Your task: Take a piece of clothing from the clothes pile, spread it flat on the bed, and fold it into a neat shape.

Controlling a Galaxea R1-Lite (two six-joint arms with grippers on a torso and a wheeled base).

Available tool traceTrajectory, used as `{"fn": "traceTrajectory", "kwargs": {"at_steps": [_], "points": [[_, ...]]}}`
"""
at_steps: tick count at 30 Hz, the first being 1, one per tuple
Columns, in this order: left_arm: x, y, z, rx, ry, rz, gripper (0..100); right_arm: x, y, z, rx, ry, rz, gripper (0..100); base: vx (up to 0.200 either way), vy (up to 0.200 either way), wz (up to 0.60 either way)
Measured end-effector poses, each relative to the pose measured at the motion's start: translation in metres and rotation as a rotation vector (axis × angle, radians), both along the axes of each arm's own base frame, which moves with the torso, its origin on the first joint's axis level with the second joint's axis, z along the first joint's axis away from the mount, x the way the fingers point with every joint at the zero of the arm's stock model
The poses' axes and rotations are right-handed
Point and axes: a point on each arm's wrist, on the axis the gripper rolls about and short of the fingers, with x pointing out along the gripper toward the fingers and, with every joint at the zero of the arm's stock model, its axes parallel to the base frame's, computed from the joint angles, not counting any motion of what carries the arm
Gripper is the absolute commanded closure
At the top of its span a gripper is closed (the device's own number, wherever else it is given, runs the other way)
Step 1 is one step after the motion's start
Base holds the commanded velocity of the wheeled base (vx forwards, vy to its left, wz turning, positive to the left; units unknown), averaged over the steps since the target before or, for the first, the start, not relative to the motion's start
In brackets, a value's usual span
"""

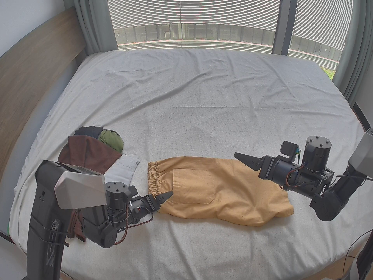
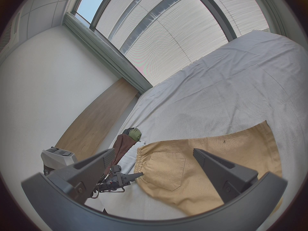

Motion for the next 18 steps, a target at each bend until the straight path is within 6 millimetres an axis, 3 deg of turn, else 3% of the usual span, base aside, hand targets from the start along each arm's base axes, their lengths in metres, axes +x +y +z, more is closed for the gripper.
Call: {"fn": "traceTrajectory", "kwargs": {"at_steps": [8,18], "points": [[0.01,-0.016,0.01,-0.064,-0.038,-0.01,0,0.0,0.0,0.0,-0.001,0.001,0.0,0,0.0,0.0,0.0],[0.019,-0.007,0.014,-0.075,-0.069,0.024,0,-0.001,0.001,-0.001,-0.001,0.003,0.002,0,0.0,0.0,0.0]]}}
